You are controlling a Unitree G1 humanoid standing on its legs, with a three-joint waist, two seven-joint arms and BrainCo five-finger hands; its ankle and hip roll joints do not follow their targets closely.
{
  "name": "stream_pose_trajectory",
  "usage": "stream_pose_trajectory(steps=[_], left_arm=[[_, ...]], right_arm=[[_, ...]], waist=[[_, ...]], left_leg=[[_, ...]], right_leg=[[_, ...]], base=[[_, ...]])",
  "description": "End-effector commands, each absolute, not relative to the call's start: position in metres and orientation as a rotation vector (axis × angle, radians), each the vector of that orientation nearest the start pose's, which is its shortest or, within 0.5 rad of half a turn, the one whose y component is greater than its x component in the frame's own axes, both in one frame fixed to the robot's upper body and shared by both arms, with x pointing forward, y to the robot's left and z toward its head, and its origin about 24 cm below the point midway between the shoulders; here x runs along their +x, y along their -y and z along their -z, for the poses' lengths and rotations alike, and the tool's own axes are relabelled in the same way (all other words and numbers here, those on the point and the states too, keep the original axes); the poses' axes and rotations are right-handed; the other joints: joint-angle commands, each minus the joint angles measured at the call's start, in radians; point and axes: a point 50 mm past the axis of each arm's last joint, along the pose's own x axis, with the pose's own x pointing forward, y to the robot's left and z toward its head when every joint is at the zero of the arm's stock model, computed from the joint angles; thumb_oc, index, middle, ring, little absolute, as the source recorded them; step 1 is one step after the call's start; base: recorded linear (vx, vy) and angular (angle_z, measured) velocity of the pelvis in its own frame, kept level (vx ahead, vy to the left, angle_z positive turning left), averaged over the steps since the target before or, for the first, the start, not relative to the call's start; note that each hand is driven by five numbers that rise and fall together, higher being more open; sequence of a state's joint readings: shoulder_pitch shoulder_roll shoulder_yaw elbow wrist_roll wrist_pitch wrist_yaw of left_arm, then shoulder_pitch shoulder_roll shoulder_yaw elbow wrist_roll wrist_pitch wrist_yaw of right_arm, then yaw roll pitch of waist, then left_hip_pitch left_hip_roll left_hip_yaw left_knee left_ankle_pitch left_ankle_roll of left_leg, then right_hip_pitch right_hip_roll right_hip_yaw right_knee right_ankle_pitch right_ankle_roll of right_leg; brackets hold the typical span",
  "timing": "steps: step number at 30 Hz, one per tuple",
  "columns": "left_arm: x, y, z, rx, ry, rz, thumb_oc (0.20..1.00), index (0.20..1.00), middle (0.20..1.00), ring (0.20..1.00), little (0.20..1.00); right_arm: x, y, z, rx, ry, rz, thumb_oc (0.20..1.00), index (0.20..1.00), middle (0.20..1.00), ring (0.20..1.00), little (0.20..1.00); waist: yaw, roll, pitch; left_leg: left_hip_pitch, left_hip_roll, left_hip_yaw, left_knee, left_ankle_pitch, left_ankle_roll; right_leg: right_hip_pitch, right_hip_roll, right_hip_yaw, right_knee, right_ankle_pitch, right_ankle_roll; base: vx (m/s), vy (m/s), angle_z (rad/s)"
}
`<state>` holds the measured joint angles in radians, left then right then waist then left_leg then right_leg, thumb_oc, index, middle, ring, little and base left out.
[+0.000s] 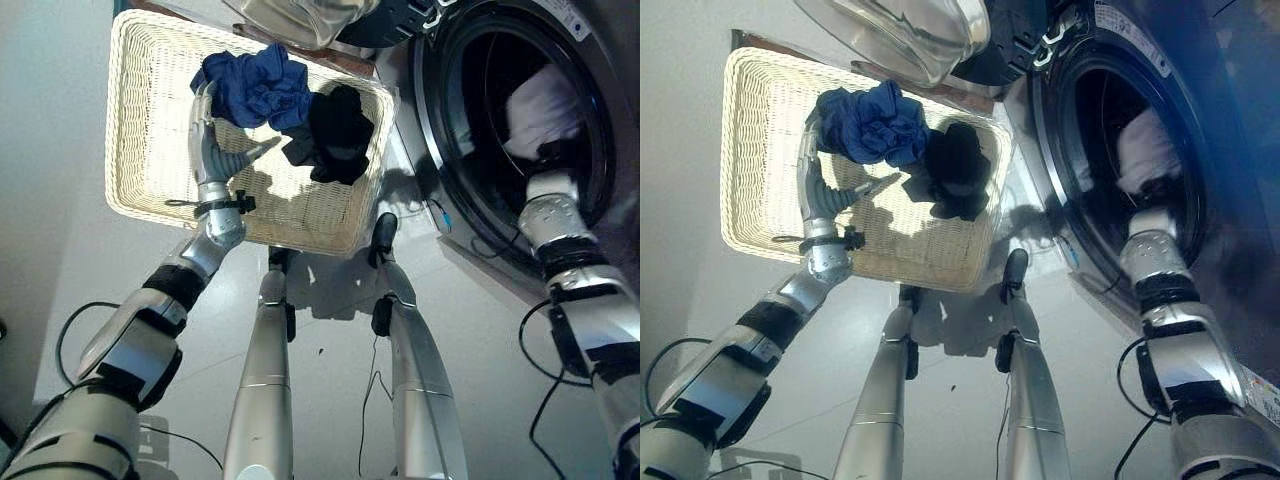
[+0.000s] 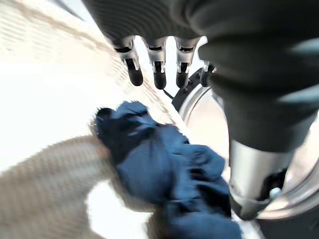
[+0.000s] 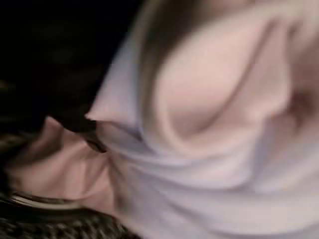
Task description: Put the clothes into the washing machine.
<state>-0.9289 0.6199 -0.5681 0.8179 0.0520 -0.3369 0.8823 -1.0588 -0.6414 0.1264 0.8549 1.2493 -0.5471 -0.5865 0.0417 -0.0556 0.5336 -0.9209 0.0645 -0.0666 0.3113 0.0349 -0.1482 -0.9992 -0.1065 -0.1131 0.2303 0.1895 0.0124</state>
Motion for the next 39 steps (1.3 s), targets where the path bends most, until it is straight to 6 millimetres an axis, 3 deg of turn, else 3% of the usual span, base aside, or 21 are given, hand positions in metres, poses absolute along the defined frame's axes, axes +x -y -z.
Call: stream_pose_trajectory(steps=[1, 3, 4, 6, 7, 13, 16, 17, 19, 20, 23, 25, 30, 35, 39], left_arm=[[0.374, -0.236, -0.214, 0.837, 0.715, -0.651, 1.000, 1.000, 1.000, 1.000, 1.000], [0.376, -0.251, -0.223, 0.926, 0.694, -0.689, 1.000, 1.000, 1.000, 1.000, 1.000], [0.377, -0.255, -0.227, 0.955, 0.689, -0.701, 1.000, 1.000, 1.000, 1.000, 1.000], [0.378, -0.259, -0.231, 0.988, 0.684, -0.712, 1.000, 1.000, 1.000, 1.000, 1.000], [0.379, -0.262, -0.238, 1.024, 0.683, -0.728, 1.000, 1.000, 1.000, 1.000, 1.000], [0.387, -0.260, -0.267, 1.180, 0.688, -0.741, 1.000, 1.000, 1.000, 1.000, 1.000], [0.390, -0.253, -0.290, 1.264, 0.731, -0.758, 1.000, 1.000, 1.000, 1.000, 1.000], [0.390, -0.252, -0.294, 1.265, 0.738, -0.763, 1.000, 1.000, 1.000, 1.000, 1.000], [0.391, -0.247, -0.304, 1.280, 0.754, -0.772, 1.000, 1.000, 1.000, 1.000, 1.000], [0.391, -0.243, -0.309, 1.299, 0.770, -0.773, 1.000, 1.000, 1.000, 1.000, 1.000], [0.392, -0.238, -0.315, 1.329, 0.777, -0.766, 1.000, 1.000, 1.000, 1.000, 1.000], [0.394, -0.232, -0.318, 1.364, 0.776, -0.755, 1.000, 1.000, 1.000, 1.000, 1.000], [0.395, -0.230, -0.330, 1.368, 0.765, -0.747, 1.000, 1.000, 1.000, 1.000, 1.000], [0.395, -0.234, -0.335, 1.342, 0.742, -0.765, 1.000, 1.000, 1.000, 1.000, 1.000], [0.396, -0.238, -0.336, 1.325, 0.705, -0.732, 1.000, 1.000, 1.000, 1.000, 1.000]], right_arm=[[0.307, 0.344, -0.345, 0.727, 1.044, 0.902, 0.200, 0.200, 0.200, 0.200, 0.200], [0.300, 0.353, -0.350, 0.687, 1.040, 0.971, 0.200, 0.200, 0.200, 0.200, 0.200], [0.300, 0.356, -0.349, 0.679, 1.020, 0.991, 0.401, 0.401, 0.401, 0.401, 0.401], [0.301, 0.361, -0.345, 0.673, 0.991, 1.003, 0.561, 0.561, 0.561, 0.561, 0.561], [0.304, 0.368, -0.339, 0.653, 0.946, 1.000, 1.000, 1.000, 1.000, 1.000, 1.000], [0.333, 0.384, -0.292, 0.496, 0.550, 0.944, 1.000, 1.000, 1.000, 1.000, 1.000], [0.353, 0.377, -0.260, 0.245, 0.218, 0.817, 1.000, 1.000, 1.000, 1.000, 1.000], [0.354, 0.377, -0.260, 0.236, 0.209, 0.815, 1.000, 1.000, 1.000, 1.000, 1.000], [0.357, 0.377, -0.240, 0.195, 0.063, 0.781, 1.000, 1.000, 1.000, 1.000, 1.000], [0.358, 0.376, -0.227, 0.126, -0.042, 0.761, 1.000, 1.000, 1.000, 1.000, 1.000], [0.356, 0.377, -0.214, -0.082, -0.162, 0.814, 1.000, 1.000, 1.000, 1.000, 1.000], [0.355, 0.378, -0.213, -0.294, -0.229, 0.849, 1.000, 1.000, 1.000, 1.000, 1.000], [0.361, 0.369, -0.233, -0.525, -0.192, 0.905, 1.000, 1.000, 1.000, 1.000, 1.000], [0.370, 0.353, -0.256, -0.625, -0.055, 0.921, 1.000, 1.000, 1.000, 1.000, 1.000], [0.376, 0.341, -0.261, -0.669, 0.035, 0.903, 1.000, 1.000, 1.000, 1.000, 1.000]], waist=[[-0.045, 0.019, -0.014], [-0.055, 0.013, -0.014], [-0.058, 0.012, -0.014], [-0.060, 0.011, -0.014], [-0.062, 0.010, -0.014], [-0.063, 0.010, -0.014], [-0.063, 0.003, -0.014], [-0.064, 0.002, -0.014], [-0.061, -0.001, -0.014], [-0.059, -0.005, -0.014], [-0.057, -0.010, -0.014], [-0.056, -0.013, -0.014], [-0.060, -0.011, -0.014], [-0.071, -0.002, -0.014], [-0.079, -0.002, -0.014]], left_leg=[[0.042, -0.085, 0.023, -0.101, 0.056, 0.063], [0.047, -0.083, 0.027, -0.103, 0.057, 0.061], [0.047, -0.083, 0.026, -0.101, 0.057, 0.061], [0.046, -0.083, 0.026, -0.100, 0.057, 0.060], [0.036, -0.085, 0.024, -0.102, 0.067, 0.061], [0.033, -0.089, 0.021, -0.112, 0.067, 0.063], [0.017, -0.085, 0.024, -0.117, 0.074, 0.061], [0.006, -0.086, 0.023, -0.118, 0.082, 0.061], [0.003, -0.082, 0.020, -0.119, 0.079, 0.062], [-0.009, -0.078, 0.019, -0.118, 0.078, 0.061], [-0.025, -0.077, 0.016, -0.125, 0.082, 0.063], [-0.042, -0.074, 0.014, -0.132, 0.087, 0.067], [-0.062, -0.072, 0.011, -0.139, 0.085, 0.069], [-0.077, -0.070, 0.018, -0.158, 0.093, 0.064], [-0.087, -0.068, 0.019, -0.158, 0.090, 0.060]], right_leg=[[0.047, 0.075, -0.046, 0.055, -0.033, 0.142], [0.052, 0.078, -0.039, 0.052, -0.035, 0.142], [0.053, 0.079, -0.037, 0.053, -0.037, 0.141], [0.053, 0.079, -0.037, 0.054, -0.038, 0.141], [0.044, 0.076, -0.037, 0.054, -0.032, 0.140], [0.041, 0.077, -0.037, 0.040, -0.031, 0.139], [0.031, 0.077, -0.040, 0.024, -0.020, 0.138], [0.021, 0.075, -0.041, 0.021, -0.012, 0.137], [0.020, 0.077, -0.043, 0.027, -0.017, 0.137], [0.011, 0.078, -0.045, 0.029, -0.020, 0.137], [0.001, 0.081, -0.049, 0.025, -0.016, 0.138], [-0.012, 0.083, -0.052, 0.024, -0.012, 0.140], [-0.028, 0.089, -0.048, 0.017, -0.017, 0.139], [-0.044, 0.092, -0.038, 0.003, -0.022, 0.140], [-0.056, 0.092, -0.036, 0.004, -0.032, 0.139]], base=[[-0.02, 0.076, -0.04], [0.00, 0.075, -0.09], [0.00, 0.056, -0.08], [0.00, 0.013, -0.02], [0.02, 0.033, 0.01], [0.00, 0.016, 0.02], [-0.01, 0.005, 0.04], [-0.03, -0.005, 0.04], [0.00, -0.019, 0.06], [0.00, -0.030, 0.09], [-0.01, -0.022, 0.08], [-0.01, -0.029, 0.06], [-0.01, 0.025, -0.01], [-0.02, 0.081, -0.02], [-0.01, 0.063, -0.03]])
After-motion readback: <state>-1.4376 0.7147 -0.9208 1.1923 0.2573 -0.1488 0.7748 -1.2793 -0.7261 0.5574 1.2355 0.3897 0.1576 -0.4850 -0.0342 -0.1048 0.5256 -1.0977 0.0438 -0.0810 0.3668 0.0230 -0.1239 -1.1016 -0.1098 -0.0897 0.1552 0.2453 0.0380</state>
